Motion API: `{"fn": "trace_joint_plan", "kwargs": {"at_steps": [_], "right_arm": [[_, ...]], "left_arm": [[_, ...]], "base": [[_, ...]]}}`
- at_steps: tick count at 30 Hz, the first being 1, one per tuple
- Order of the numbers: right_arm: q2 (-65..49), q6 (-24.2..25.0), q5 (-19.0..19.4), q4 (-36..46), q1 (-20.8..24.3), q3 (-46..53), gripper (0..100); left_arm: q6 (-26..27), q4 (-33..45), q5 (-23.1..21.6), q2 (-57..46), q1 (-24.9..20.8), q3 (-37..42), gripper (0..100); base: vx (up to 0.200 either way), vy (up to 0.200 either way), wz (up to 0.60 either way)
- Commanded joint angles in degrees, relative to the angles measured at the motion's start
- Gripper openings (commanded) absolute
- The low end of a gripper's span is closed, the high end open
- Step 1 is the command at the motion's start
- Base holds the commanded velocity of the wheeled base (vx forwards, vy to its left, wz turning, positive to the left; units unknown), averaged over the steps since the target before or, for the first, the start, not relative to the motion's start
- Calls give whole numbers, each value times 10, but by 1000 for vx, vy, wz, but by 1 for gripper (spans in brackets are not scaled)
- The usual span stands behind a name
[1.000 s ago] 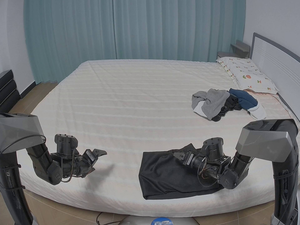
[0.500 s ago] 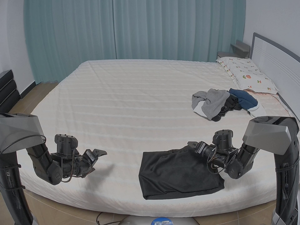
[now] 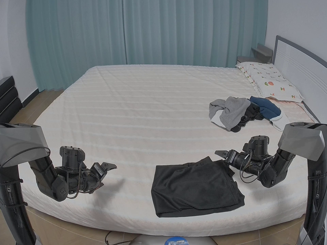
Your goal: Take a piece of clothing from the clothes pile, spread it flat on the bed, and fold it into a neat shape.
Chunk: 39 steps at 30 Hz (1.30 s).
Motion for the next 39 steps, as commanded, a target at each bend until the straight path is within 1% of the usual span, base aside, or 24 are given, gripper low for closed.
{"fn": "trace_joint_plan", "kwargs": {"at_steps": [1, 5, 13, 16, 18, 22, 25, 26, 36, 37, 39], "right_arm": [[-1, -10, 5, -3, -8, 8, 100], [0, -12, 10, -47, -2, 17, 100], [1, -14, 22, -83, 6, 36, 100], [7, -22, 38, -96, 9, 43, 100], [10, -25, 44, -96, 11, 46, 100], [35, -27, 43, -96, 20, 35, 100], [44, -32, 43, -96, 20, 31, 100], [61, -42, 43, -96, 17, 13, 100], [81, -43, 43, -90, 10, -12, 100], [82, -43, 43, -89, 10, -13, 0], [83, -43, 43, -89, 9, -15, 0]], "left_arm": [[0, 0, 0, 1, 0, 0, 100], [0, 0, 0, 1, 0, 0, 100], [0, 0, 0, 1, 0, 0, 100], [0, 0, 0, 1, 0, 0, 100], [0, 0, 0, 1, 0, 0, 100], [0, 0, 1, 1, -1, 0, 100], [0, 0, 0, 1, -1, 0, 100], [0, 0, 0, 1, -1, 0, 100], [0, 0, 0, 1, -1, 0, 100], [0, 0, 1, 1, -1, 0, 100], [0, 0, 0, 1, -1, 0, 100]], "base": [[0, 0, 0], [0, 0, 0], [0, 0, 0], [0, 0, 0], [0, 0, 0], [0, 0, 0], [0, 0, 0], [0, 0, 0], [0, 0, 0], [0, 0, 0], [0, 0, 0]]}}
